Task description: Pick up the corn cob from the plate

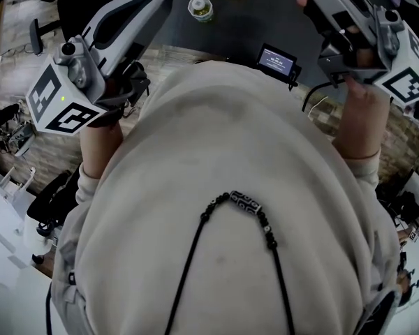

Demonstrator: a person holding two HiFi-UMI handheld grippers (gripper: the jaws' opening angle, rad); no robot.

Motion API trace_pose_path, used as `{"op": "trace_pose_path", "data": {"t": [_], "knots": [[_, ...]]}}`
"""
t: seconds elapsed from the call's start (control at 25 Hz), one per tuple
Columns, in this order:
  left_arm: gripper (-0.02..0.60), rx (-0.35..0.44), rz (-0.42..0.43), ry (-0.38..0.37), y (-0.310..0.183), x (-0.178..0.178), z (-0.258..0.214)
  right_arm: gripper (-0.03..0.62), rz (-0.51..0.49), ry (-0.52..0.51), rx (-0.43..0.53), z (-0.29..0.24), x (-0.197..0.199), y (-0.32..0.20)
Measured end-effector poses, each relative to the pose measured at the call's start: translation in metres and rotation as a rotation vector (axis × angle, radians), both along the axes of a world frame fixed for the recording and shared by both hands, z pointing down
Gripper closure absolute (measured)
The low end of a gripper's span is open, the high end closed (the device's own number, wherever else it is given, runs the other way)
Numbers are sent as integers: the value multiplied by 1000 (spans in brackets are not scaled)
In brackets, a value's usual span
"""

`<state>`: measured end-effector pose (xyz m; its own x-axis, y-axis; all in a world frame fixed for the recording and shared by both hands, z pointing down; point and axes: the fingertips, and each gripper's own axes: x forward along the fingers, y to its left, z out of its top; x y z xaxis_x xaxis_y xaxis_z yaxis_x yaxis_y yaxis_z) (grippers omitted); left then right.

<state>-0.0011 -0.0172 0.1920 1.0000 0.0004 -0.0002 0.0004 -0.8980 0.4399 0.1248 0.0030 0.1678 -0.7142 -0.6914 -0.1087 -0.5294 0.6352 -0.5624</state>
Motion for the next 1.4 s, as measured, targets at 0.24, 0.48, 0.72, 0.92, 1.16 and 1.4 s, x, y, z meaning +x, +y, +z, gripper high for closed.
{"op": "trace_pose_path", "data": {"t": [0.24, 0.48, 0.72, 0.92, 1.16, 1.4], "knots": [[580, -10, -65, -61, 7, 0, -11, 579, -43, -49, -12, -1, 7, -1], [580, -34, -70, -100, -19, 34, -19, 579, -27, -96, -57, 5, 46, -21], [580, -41, -6, -74, -15, 26, -26, 579, 30, -63, -62, 2, 30, -13], [580, -7, 28, -37, -37, 47, -15, 579, 114, 37, -52, 22, 28, 0], [580, 14, 150, -61, -52, 97, -14, 579, 198, 149, -101, 31, 36, 1], [580, 15, 198, -31, -42, 127, -9, 579, 259, 195, -112, 42, 57, 6]]}}
